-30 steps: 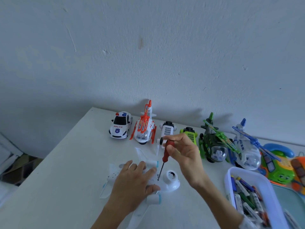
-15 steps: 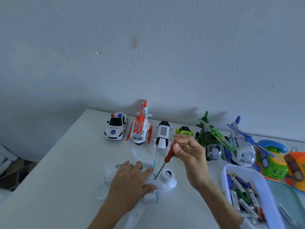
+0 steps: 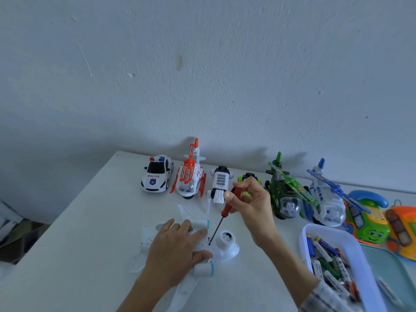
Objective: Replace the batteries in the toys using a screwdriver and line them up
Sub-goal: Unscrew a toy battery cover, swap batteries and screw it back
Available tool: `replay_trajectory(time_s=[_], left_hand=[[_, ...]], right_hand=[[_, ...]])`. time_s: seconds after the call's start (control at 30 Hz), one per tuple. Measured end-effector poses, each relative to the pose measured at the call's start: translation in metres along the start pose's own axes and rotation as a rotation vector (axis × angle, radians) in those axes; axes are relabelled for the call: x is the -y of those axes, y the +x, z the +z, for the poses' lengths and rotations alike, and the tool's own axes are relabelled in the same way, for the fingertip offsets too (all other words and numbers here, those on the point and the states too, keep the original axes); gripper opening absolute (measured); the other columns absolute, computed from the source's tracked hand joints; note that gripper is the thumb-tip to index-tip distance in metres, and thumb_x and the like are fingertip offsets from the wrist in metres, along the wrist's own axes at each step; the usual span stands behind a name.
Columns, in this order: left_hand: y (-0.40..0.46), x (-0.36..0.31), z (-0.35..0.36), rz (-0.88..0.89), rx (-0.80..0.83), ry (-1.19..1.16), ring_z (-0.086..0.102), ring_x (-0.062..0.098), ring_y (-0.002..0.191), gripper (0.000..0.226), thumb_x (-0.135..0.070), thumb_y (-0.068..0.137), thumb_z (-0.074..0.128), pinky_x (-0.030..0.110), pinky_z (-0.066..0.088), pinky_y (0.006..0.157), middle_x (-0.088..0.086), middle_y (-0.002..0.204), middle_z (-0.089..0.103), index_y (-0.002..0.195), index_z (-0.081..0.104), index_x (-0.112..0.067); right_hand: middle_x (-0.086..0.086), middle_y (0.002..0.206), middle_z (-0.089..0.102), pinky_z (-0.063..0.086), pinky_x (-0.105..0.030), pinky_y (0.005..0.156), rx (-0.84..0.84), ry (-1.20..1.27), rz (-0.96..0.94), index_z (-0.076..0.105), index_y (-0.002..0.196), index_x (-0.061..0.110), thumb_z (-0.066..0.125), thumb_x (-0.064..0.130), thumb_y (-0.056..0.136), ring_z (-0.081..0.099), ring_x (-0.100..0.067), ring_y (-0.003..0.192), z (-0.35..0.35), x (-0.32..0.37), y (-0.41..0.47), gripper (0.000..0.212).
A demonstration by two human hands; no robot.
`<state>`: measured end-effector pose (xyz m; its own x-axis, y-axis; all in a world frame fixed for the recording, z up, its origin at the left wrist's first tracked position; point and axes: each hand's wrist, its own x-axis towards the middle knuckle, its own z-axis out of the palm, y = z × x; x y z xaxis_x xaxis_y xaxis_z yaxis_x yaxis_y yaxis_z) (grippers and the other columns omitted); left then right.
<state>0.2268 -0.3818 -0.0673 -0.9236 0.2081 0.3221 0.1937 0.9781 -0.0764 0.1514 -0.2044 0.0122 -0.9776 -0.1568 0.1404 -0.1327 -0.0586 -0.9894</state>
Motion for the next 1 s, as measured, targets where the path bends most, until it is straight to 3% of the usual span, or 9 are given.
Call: replay_trajectory(time_s=[0.1,0.27,0.43,0.53,0.63,0.73,0.83,0.93,1.0], left_hand=[[0.001,0.0,0.001,-0.001,-0.006,-0.004,0.061,0.011,0.062,0.073,-0.072,0.091,0.007,0.039,0.057,0.08,-0.009,0.076,0.06,0.1,0.07,-0.038],[0.0,0.0,0.002,-0.005,-0.034,0.0,0.061,0.01,0.062,0.073,-0.072,0.09,0.007,0.037,0.057,0.077,-0.01,0.075,0.06,0.099,0.071,-0.038],[0.003,0.003,0.004,0.005,-0.027,0.014,0.059,0.01,0.059,0.072,-0.074,0.089,0.01,0.032,0.055,0.07,-0.011,0.074,0.059,0.099,0.071,-0.038],[0.003,0.003,0.005,0.008,-0.004,0.013,0.058,0.011,0.06,0.062,-0.075,0.082,0.025,0.031,0.054,0.067,-0.011,0.074,0.059,0.1,0.071,-0.037],[0.003,0.003,0.004,0.011,0.001,0.012,0.058,0.01,0.058,0.064,-0.076,0.081,0.024,0.03,0.053,0.063,-0.011,0.073,0.06,0.099,0.072,-0.037],[0.002,0.003,0.005,0.011,-0.014,-0.009,0.057,0.011,0.06,0.074,-0.076,0.087,0.01,0.029,0.053,0.062,-0.011,0.075,0.059,0.101,0.071,-0.036],[0.0,0.004,0.006,0.0,-0.015,-0.029,0.057,0.011,0.061,0.075,-0.076,0.087,0.007,0.029,0.052,0.062,-0.011,0.076,0.058,0.103,0.07,-0.037],[0.001,0.003,0.006,0.001,-0.033,-0.024,0.057,0.01,0.059,0.076,-0.075,0.088,0.006,0.029,0.053,0.06,-0.011,0.074,0.058,0.1,0.071,-0.037],[0.002,0.003,0.005,-0.004,-0.048,-0.015,0.057,0.008,0.058,0.078,-0.074,0.089,0.005,0.028,0.053,0.06,-0.013,0.072,0.058,0.099,0.072,-0.037]], right_hand=[[-0.011,0.069,0.066,0.05,-0.031,0.053,-0.028,-0.051,-0.024,0.052,0.087,0.004,0.068,-0.004,0.081,0.064,-0.032,0.056,-0.003,-0.001,0.003,0.019],[-0.017,0.092,0.062,0.055,-0.034,0.062,0.036,0.077,-0.031,0.046,0.1,0.009,0.049,-0.013,0.09,0.066,-0.032,0.074,-0.001,-0.009,-0.005,0.024],[-0.01,0.071,0.056,0.051,-0.039,0.051,-0.097,0.033,-0.133,0.047,0.085,0.01,0.072,0.02,0.079,0.055,-0.028,0.058,0.019,-0.006,-0.013,0.027],[-0.016,0.067,0.059,0.049,-0.043,0.052,-0.006,-0.044,-0.141,0.049,0.079,0.015,0.062,0.001,0.088,0.054,-0.032,0.05,0.025,0.002,-0.007,0.021],[-0.016,0.073,0.061,0.052,-0.05,0.061,0.09,-0.042,-0.06,0.05,0.082,0.014,0.05,-0.002,0.094,0.057,-0.043,0.067,0.025,0.009,0.002,0.02],[-0.01,0.072,0.062,0.053,-0.03,0.054,0.053,-0.113,-0.078,0.05,0.079,0.012,0.068,0.014,0.086,0.06,-0.028,0.062,0.023,0.009,0.003,0.02],[-0.008,0.064,0.061,0.05,-0.036,0.05,0.035,-0.059,-0.107,0.046,0.074,0.011,0.067,0.001,0.085,0.059,-0.035,0.051,0.018,0.005,0.001,0.026],[-0.021,0.087,0.067,0.057,-0.041,0.064,0.109,0.023,-0.031,0.051,0.077,0.009,0.056,-0.011,0.087,0.065,-0.042,0.074,0.007,0.008,0.002,0.023],[-0.016,0.098,0.066,0.057,-0.035,0.068,0.104,-0.036,-0.025,0.052,0.077,0.008,0.069,-0.003,0.08,0.066,-0.032,0.086,0.001,0.012,0.002,0.02]])
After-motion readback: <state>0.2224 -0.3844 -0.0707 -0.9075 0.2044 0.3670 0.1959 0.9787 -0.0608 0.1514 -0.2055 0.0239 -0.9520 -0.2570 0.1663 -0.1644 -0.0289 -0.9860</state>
